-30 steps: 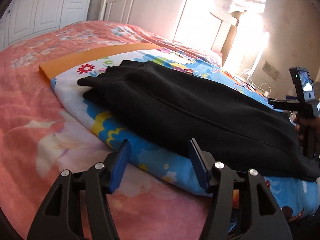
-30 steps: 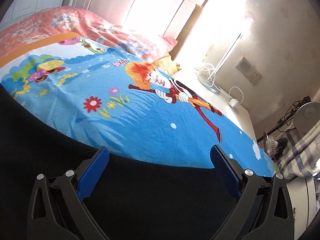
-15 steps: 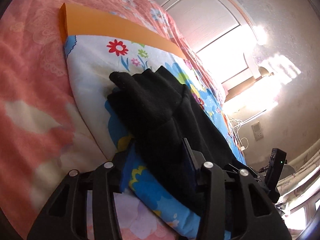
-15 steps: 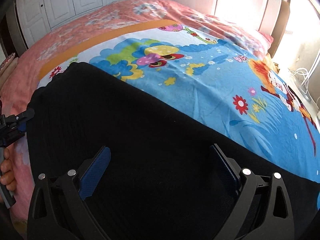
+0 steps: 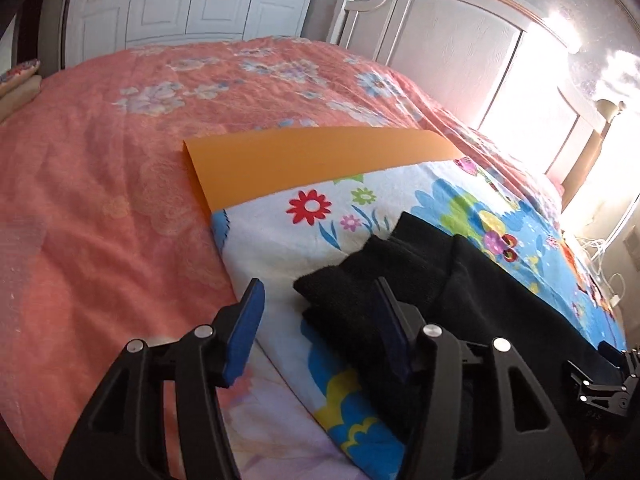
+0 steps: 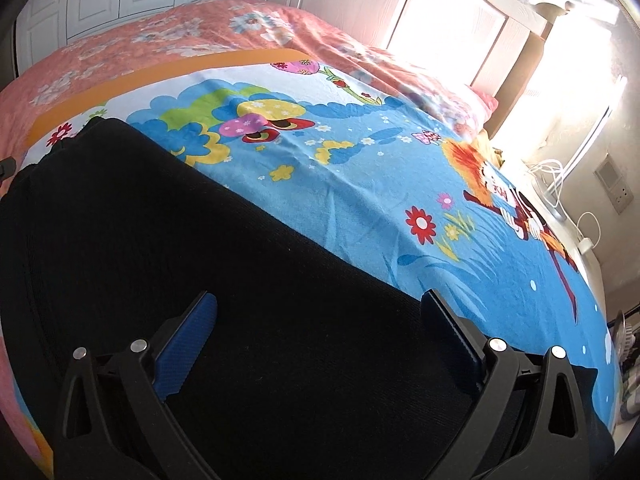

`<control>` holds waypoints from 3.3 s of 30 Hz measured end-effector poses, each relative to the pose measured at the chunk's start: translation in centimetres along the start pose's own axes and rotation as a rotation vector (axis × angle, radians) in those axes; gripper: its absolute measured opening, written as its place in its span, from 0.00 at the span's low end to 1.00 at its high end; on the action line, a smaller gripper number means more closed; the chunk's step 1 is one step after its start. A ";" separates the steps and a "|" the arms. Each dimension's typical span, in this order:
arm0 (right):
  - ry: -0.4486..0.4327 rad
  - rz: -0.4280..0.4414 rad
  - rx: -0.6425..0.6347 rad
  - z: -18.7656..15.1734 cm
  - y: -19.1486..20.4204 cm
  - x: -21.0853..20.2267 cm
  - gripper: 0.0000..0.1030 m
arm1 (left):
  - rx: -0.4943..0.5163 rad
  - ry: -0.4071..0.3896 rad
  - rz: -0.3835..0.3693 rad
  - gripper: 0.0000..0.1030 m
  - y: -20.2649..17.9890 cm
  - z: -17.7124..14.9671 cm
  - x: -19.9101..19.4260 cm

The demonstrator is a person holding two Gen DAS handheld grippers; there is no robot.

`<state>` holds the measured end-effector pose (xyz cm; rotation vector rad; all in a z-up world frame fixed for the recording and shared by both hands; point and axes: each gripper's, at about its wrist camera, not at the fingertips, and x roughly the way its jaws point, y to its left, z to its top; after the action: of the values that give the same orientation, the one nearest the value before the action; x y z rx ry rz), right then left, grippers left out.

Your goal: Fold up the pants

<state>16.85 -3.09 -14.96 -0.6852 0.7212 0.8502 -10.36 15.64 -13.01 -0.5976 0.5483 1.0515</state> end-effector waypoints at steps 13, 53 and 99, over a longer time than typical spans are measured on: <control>0.006 0.006 0.000 0.2 0.0 0.0 0.94 | -0.330 0.264 -0.484 0.54 3.1 -2.7 0.9; 0.067 0.690 0.839 -9.6 -17.4 -8.1 0.94 | 0.720 -0.232 -0.228 0.22 -21.3 -6.3 -13.8; 0.176 0.717 0.811 -17.5 -26.9 -6.5 0.31 | 1.302 -0.446 -0.481 0.10 -38.1 -29.1 -17.2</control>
<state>31.58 -32.36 -13.39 0.2628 1.4013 1.0324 13.77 -29.21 -15.11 0.6295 0.5332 0.1979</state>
